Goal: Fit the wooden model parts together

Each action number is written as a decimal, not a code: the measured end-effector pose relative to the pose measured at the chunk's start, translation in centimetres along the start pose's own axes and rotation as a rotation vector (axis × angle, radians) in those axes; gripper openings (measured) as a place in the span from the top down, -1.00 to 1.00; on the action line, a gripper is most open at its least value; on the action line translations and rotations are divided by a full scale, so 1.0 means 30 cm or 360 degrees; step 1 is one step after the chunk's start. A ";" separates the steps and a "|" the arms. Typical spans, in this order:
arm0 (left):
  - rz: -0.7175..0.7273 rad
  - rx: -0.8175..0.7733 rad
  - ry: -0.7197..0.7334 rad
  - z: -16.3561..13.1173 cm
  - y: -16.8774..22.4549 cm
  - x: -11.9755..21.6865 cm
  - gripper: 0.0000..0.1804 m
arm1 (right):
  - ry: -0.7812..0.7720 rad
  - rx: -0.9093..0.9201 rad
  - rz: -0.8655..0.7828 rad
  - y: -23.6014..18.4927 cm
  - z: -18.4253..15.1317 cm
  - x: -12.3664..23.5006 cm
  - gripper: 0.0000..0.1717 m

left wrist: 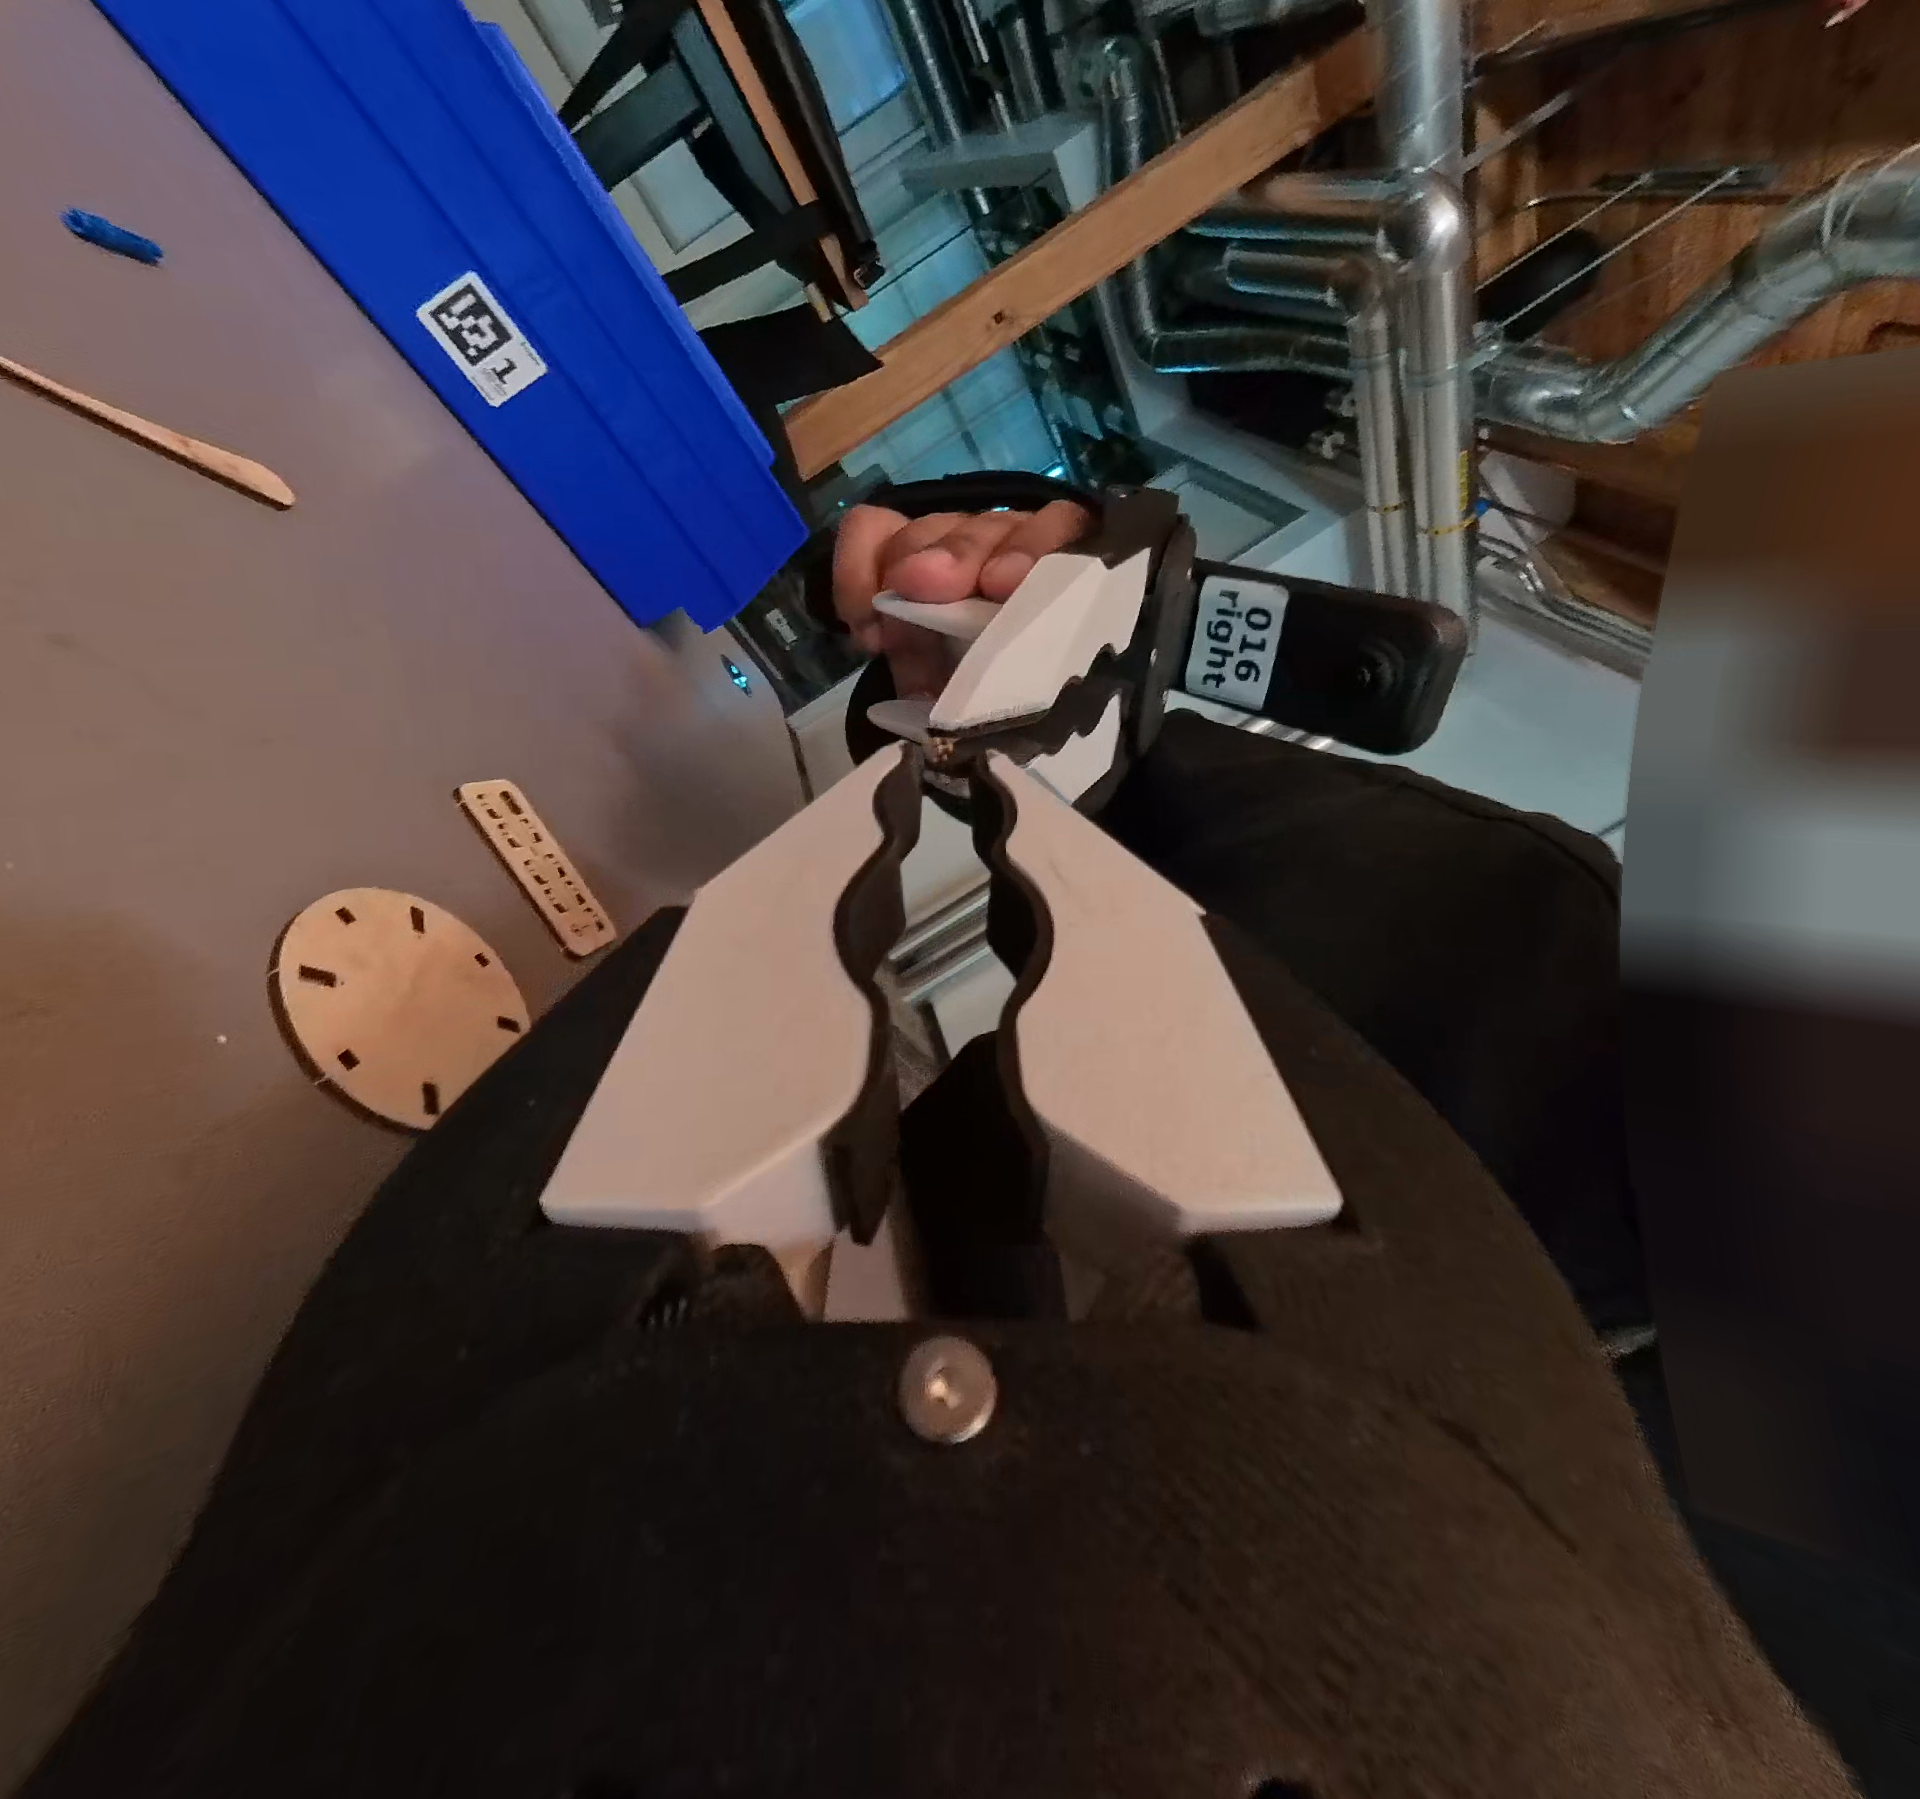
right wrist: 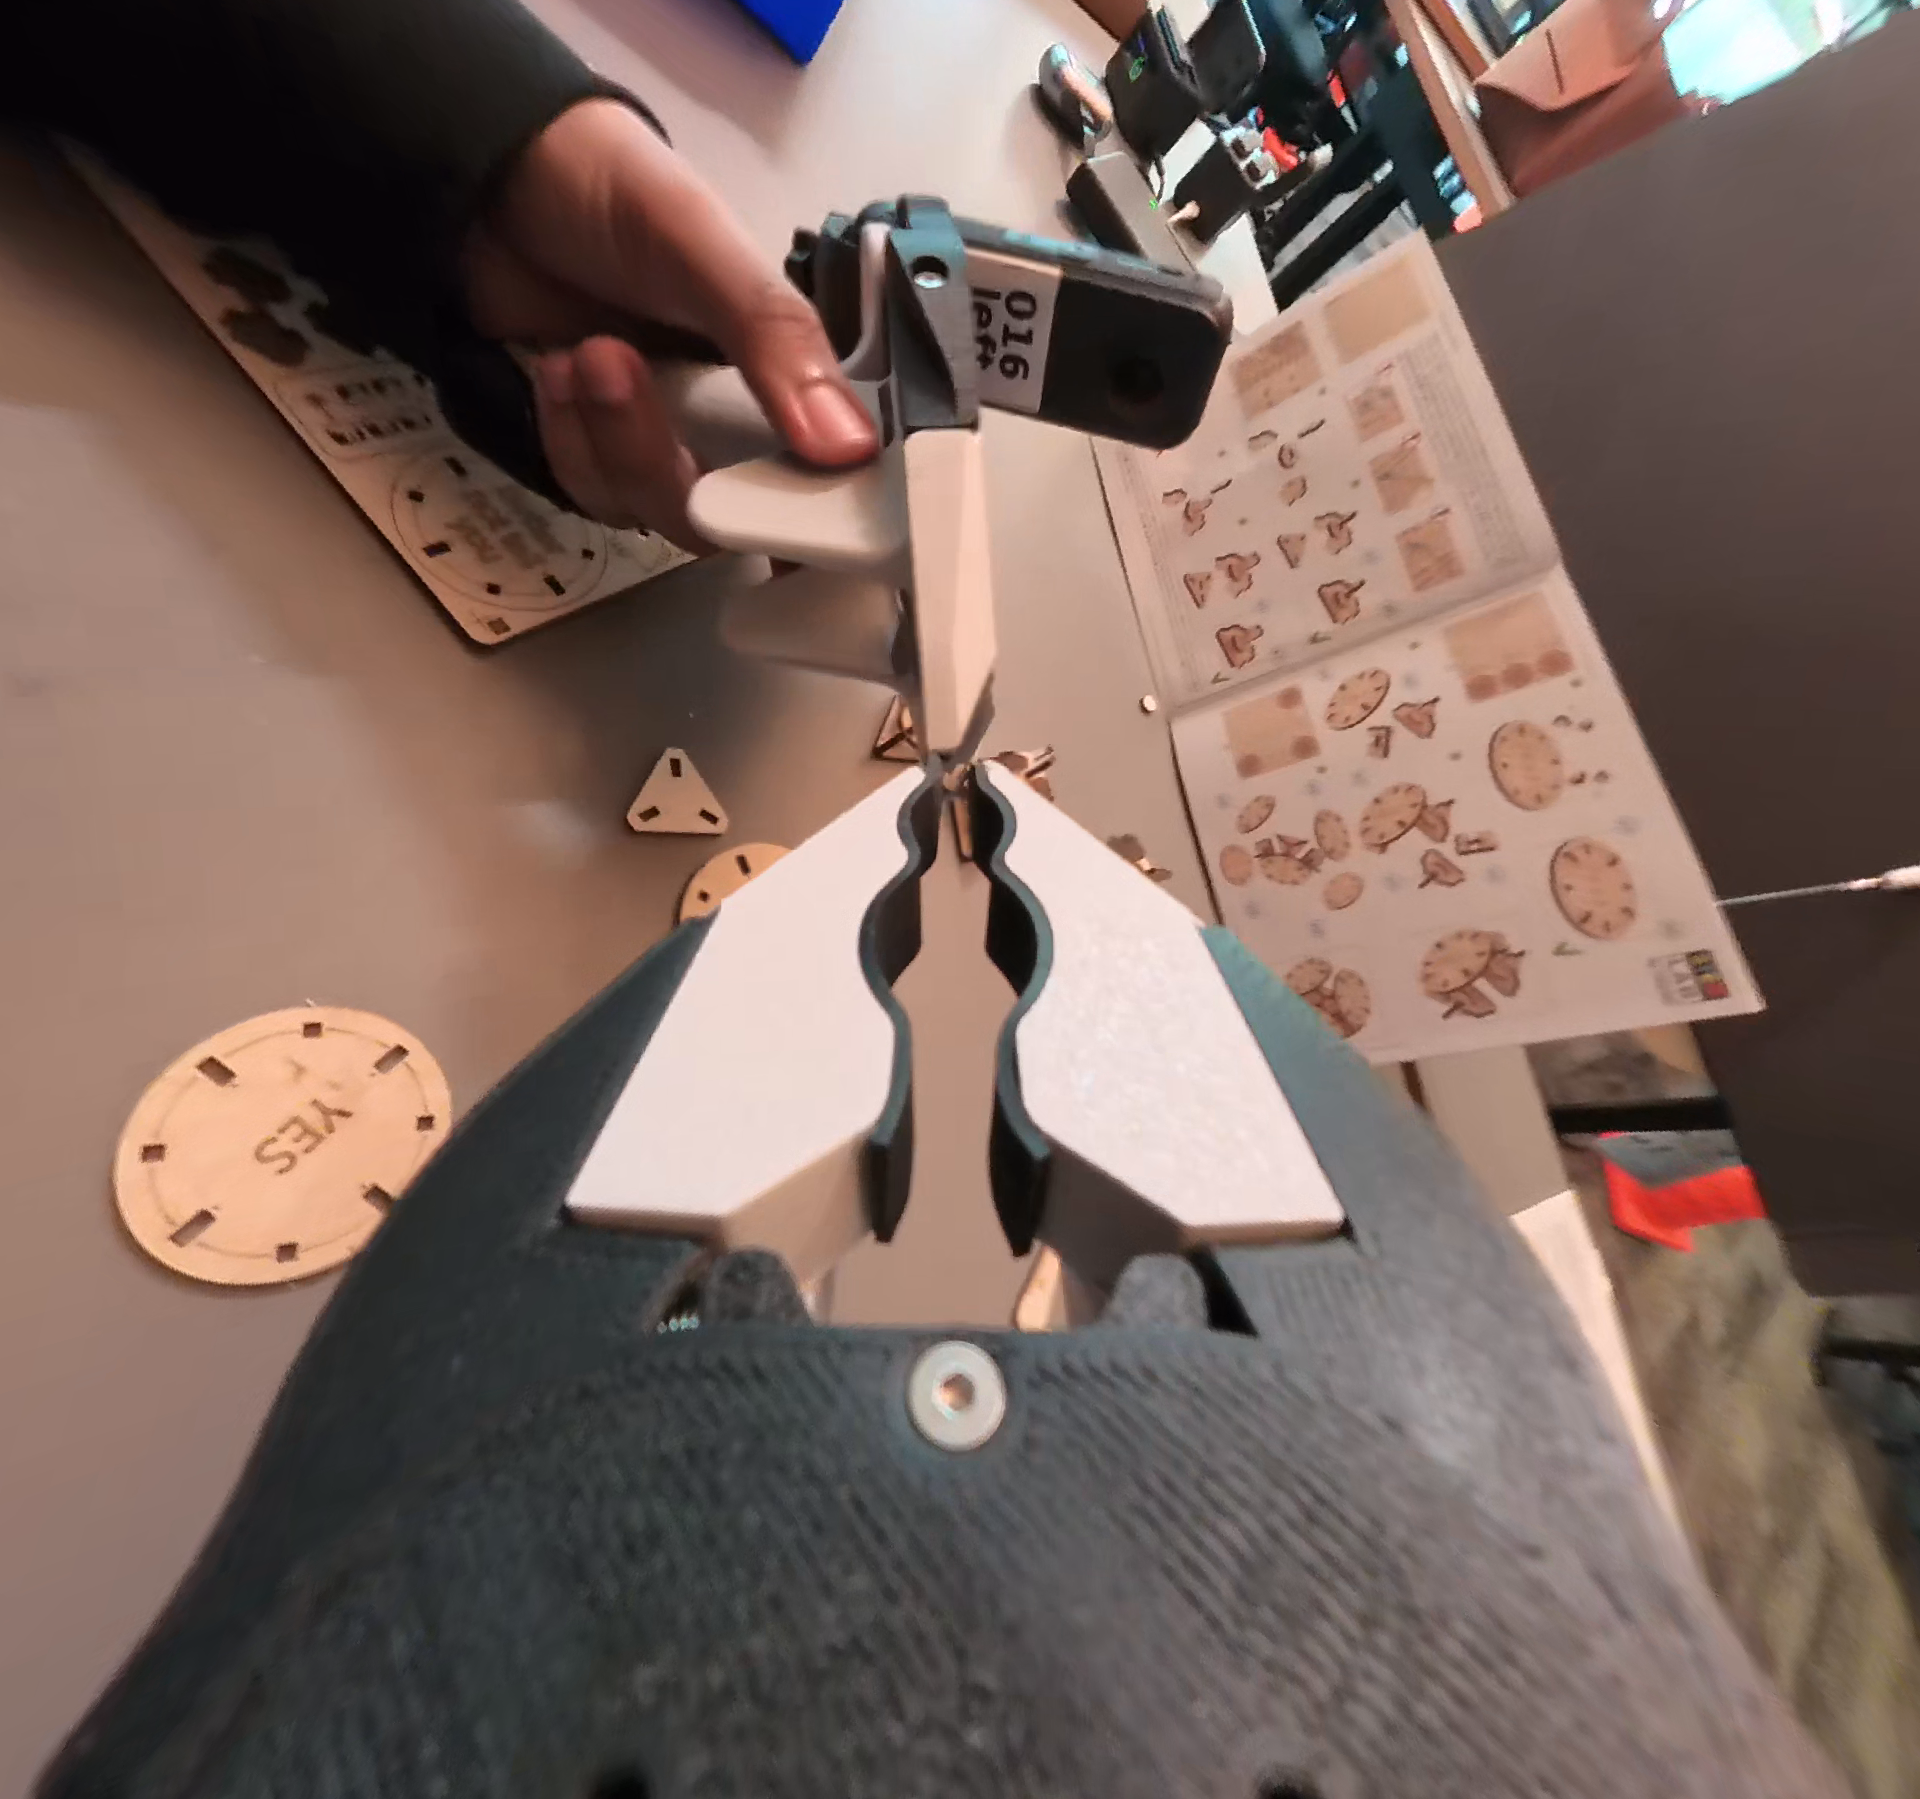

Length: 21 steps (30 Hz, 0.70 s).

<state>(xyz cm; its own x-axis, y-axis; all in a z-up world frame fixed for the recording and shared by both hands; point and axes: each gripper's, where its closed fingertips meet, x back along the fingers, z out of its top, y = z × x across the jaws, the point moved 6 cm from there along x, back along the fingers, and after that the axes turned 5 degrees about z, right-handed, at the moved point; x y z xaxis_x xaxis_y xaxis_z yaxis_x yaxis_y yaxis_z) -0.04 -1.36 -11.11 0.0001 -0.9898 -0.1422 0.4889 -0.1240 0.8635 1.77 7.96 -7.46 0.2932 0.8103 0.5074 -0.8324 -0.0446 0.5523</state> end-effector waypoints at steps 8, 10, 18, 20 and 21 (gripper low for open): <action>-0.0070 0.0025 -0.0049 -0.010 0.005 -0.006 0.97 | 0.0014 0.0142 0.0034 -0.018 0.014 0.012 0.95; -0.0106 0.0043 -0.0054 -0.011 0.010 -0.007 0.98 | 0.0033 0.0145 0.0037 -0.020 0.021 0.017 0.94; -0.0293 0.0146 0.0011 -0.006 0.021 -0.005 0.99 | 0.0133 0.0019 -0.0084 -0.004 0.043 0.029 0.85; -0.0351 0.0171 0.0058 0.001 0.024 0.002 1.00 | 0.0165 -0.0099 -0.0168 0.006 0.051 0.027 0.81; -0.0387 0.0181 0.0080 0.004 0.028 0.005 1.00 | 0.0191 -0.0157 -0.0207 0.008 0.055 0.026 0.81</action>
<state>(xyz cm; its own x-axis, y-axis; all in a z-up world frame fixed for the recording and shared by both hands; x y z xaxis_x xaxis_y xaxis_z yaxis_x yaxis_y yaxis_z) 0.26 -1.62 -10.35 -0.0607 -0.9257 -0.3734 0.3786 -0.3675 0.8495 2.58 7.60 -5.84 0.3477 0.8698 0.3501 -0.8350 0.1174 0.5375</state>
